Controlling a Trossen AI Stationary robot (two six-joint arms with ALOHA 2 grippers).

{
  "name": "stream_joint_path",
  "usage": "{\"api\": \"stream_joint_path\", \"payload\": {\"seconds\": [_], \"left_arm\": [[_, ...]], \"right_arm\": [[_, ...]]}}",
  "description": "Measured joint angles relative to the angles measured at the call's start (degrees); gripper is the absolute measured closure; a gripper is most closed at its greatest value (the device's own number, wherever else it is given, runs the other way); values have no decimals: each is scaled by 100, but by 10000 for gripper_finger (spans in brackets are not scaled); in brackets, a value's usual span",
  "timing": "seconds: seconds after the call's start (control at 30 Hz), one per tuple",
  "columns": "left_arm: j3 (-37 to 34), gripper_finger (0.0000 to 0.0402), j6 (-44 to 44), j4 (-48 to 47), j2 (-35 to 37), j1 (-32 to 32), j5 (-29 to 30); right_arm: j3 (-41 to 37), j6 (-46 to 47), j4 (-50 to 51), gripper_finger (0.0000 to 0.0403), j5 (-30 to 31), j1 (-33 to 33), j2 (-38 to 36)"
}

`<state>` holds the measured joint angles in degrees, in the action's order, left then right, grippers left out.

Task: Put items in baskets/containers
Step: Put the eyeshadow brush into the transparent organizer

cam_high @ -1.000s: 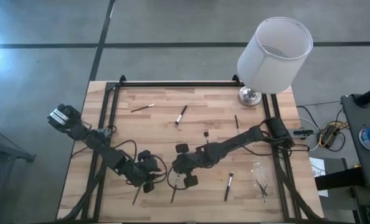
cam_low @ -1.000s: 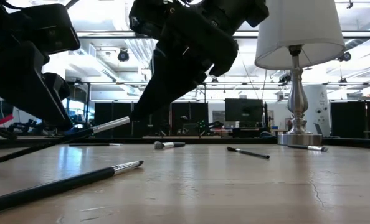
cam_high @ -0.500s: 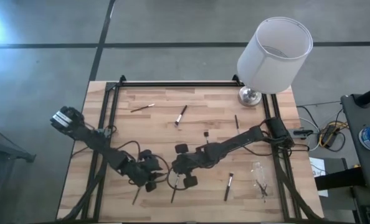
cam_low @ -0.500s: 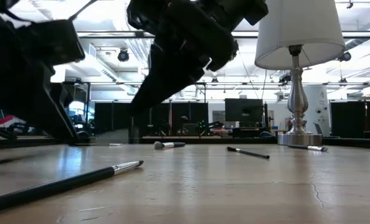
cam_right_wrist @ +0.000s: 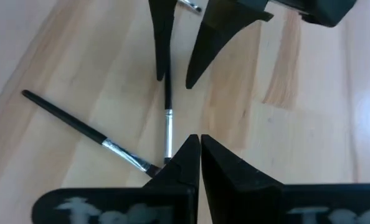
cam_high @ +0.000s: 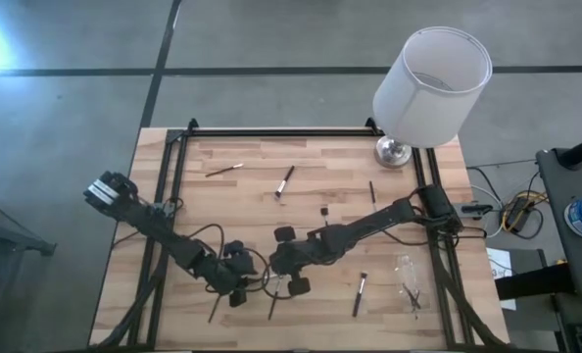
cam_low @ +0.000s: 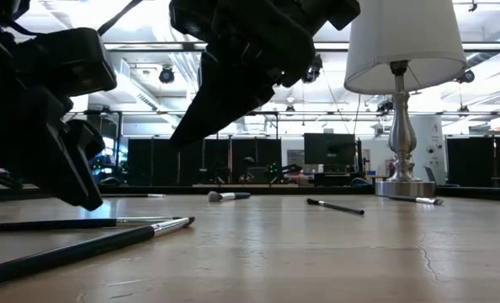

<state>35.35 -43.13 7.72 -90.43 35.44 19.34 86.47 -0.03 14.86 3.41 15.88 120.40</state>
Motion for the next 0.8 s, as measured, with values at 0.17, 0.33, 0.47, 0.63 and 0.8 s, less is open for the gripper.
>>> {"api": "stream_joint_path", "payload": {"seconds": [0.17, 0.33, 0.47, 0.63, 0.8], "left_arm": [[0, 298, 11, -20, -97, -2, -87], [-2, 298, 67, -107, -116, -2, -101], [0, 309, 70, -177, -116, -2, -97], [-20, 358, 82, -258, -116, -4, -59], [-70, 394, 83, -215, -114, 2, 50]], "right_arm": [[-67, 526, -23, 393, -81, 13, 66], [-117, 878, -4, 363, -96, 11, 302], [-159, 952, -47, 327, -91, 11, 352], [-177, 1032, -70, 299, -99, 4, 352], [-319, 1108, -313, 300, -225, -13, 354]]}}
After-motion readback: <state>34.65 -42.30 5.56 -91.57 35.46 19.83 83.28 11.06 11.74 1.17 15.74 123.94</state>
